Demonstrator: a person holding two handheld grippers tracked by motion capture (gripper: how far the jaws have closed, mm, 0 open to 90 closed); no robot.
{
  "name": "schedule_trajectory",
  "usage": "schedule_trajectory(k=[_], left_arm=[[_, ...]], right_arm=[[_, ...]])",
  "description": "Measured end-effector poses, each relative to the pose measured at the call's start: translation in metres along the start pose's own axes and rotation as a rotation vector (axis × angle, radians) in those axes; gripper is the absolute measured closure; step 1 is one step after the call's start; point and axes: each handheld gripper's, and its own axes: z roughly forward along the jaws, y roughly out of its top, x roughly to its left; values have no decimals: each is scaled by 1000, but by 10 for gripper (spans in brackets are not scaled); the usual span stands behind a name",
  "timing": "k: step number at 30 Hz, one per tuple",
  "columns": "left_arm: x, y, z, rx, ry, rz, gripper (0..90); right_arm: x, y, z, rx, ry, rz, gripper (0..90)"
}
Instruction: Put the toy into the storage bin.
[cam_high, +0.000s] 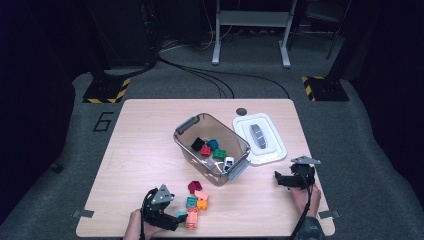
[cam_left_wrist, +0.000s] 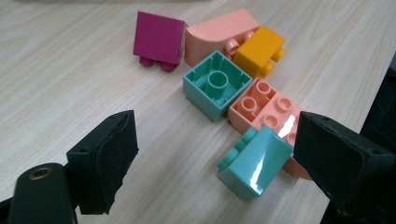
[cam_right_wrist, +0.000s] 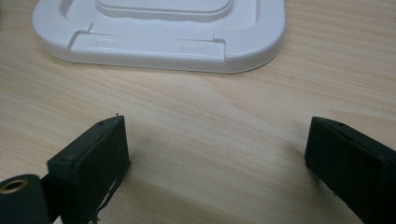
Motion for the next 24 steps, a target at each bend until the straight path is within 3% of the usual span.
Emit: schedule_trajectory(k=[3, 7, 13, 18, 24], left_arm=[[0, -2, 2, 12, 8, 9, 149], [6, -5, 4, 3, 44, -13, 154], [14, -9, 4, 9, 47, -27, 196], [5, -9, 4, -21, 50, 7, 331], [-1, -8, 4, -28, 50, 51, 578]], right_arm=[[0, 0, 0, 0, 0, 0, 54], [0, 0, 0, 0, 0, 1, 54], [0, 0, 0, 0, 0, 0, 54], [0, 0, 0, -1, 0, 1, 54], [0, 0, 0, 0, 0, 0, 54]])
